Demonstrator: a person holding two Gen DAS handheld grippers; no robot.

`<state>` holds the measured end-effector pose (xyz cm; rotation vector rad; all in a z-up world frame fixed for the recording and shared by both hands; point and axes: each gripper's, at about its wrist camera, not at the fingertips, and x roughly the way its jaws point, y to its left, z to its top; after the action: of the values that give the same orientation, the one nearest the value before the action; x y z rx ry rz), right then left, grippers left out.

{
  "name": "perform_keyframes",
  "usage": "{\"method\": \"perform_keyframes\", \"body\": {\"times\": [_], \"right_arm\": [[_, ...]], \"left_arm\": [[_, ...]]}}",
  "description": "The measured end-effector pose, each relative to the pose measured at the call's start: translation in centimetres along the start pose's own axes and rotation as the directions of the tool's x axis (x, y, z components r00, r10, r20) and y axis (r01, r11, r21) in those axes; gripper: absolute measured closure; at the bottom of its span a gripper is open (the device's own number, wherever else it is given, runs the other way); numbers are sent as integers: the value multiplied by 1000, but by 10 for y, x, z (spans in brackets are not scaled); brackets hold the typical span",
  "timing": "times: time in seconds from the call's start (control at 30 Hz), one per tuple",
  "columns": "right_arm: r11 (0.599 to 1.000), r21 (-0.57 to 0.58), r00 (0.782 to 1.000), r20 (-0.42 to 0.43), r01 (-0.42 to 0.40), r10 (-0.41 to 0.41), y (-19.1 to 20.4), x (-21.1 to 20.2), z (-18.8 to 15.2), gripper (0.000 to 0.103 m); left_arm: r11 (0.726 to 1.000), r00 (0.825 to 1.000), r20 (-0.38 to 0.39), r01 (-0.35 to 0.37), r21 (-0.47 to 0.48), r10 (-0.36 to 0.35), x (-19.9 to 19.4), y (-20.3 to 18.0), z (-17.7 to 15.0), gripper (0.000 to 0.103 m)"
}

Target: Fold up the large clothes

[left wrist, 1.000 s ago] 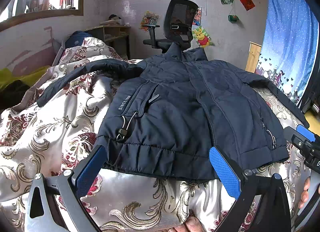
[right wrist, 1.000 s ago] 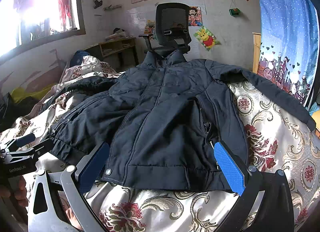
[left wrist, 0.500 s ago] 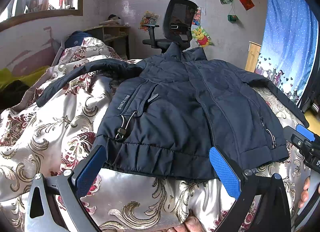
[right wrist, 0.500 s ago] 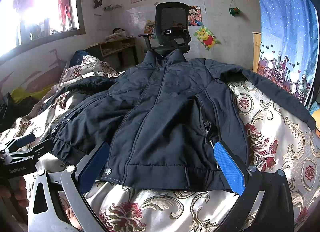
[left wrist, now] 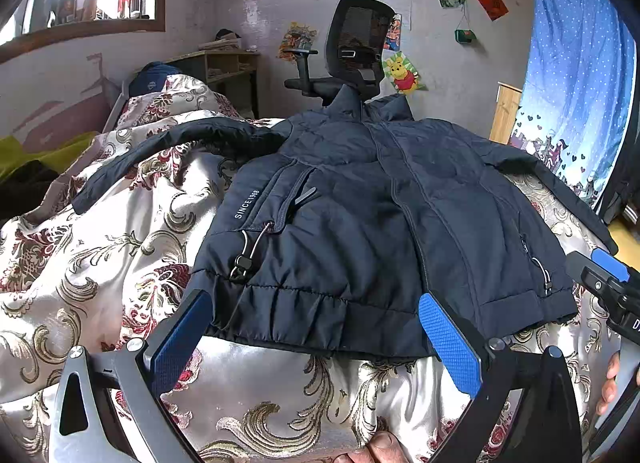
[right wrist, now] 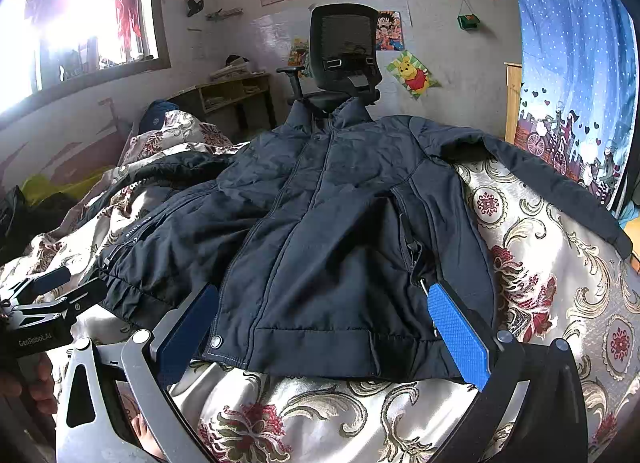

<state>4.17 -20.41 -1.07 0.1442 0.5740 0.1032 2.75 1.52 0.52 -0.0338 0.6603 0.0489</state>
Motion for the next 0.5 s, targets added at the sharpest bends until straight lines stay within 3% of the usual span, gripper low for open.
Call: {"method": "perform_keyframes", "body": {"times": [0.2, 0.33, 0.5], "right_arm": [[1000, -2, 1000, -4, 1, -1, 0, 1, 0, 1], [1000, -2, 998, -52, 21, -21, -1, 9, 2, 1], [996, -4, 990, -108, 91, -91, -8, 19, 11, 1]], "left_arm": [[1000, 1000, -2, -1, -1, 1, 0, 0, 0, 0], [1000, 1000, -6, -16, 3, 16, 3, 1, 0, 0], [999, 999, -18, -48, 21, 48, 11, 1, 10, 0]]}}
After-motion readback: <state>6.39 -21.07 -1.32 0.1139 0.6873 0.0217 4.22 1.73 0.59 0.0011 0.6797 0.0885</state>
